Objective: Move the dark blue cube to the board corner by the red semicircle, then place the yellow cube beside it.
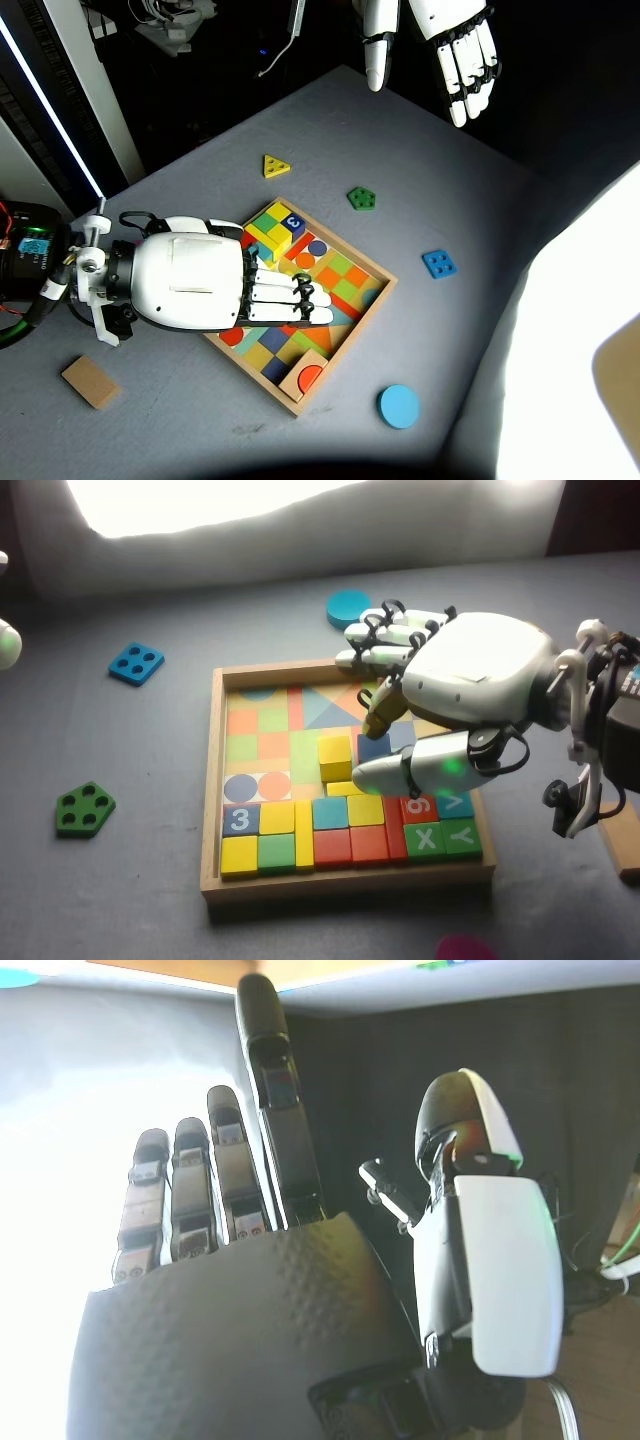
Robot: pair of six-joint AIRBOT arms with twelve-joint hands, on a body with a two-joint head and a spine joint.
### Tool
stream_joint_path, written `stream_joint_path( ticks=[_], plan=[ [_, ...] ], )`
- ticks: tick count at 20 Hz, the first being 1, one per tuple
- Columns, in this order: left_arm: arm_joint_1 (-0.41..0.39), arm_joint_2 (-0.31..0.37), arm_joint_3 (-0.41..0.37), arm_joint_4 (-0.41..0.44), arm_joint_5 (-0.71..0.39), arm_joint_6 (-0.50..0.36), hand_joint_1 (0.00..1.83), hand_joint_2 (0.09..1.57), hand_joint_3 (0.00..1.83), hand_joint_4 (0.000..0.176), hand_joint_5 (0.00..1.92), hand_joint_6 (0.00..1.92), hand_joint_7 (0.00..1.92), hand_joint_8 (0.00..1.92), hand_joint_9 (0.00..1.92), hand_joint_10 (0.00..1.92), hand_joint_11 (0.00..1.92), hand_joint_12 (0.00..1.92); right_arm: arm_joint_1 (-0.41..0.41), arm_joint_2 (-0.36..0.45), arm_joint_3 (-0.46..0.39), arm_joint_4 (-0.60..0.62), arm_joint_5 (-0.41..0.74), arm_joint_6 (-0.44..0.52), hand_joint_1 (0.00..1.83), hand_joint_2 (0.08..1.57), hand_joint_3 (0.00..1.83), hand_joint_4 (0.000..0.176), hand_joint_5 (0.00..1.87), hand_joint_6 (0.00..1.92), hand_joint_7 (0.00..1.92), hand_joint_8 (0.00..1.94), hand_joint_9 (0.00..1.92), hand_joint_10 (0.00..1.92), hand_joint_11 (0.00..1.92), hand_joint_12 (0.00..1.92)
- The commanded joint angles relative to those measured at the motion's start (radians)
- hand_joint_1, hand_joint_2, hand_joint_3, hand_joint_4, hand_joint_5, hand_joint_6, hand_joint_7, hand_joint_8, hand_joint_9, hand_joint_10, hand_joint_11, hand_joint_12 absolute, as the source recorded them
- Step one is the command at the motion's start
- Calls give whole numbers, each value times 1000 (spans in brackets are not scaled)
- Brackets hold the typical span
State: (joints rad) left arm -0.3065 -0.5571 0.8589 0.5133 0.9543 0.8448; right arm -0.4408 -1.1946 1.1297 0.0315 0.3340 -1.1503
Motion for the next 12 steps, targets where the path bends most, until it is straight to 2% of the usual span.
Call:
stream_joint_path(
  ticks=[1,7,9,12],
  plan=[
    [-7,4,0,38,-75,5,0,1192,0,24,44,2,67,2,81,6,0,558,3,1,5,1,111,-1,0,1164,3,0,840,84,193,9,2,0,0,0],
    [-7,4,0,38,-75,5,0,1197,0,19,46,5,63,4,83,5,0,545,-12,-11,11,0,114,-21,0,1164,2,0,845,77,212,11,7,3,0,0],
    [-7,4,0,38,-75,5,0,1201,1,27,42,2,63,3,82,3,0,523,-15,-13,11,0,114,-22,0,1166,3,0,853,76,218,11,9,3,0,0],
    [-7,4,0,39,-75,5,0,1199,0,25,38,2,54,1,73,1,0,550,-24,-13,11,0,114,-26,0,1163,1,0,850,70,208,5,9,3,0,0]
  ],
)
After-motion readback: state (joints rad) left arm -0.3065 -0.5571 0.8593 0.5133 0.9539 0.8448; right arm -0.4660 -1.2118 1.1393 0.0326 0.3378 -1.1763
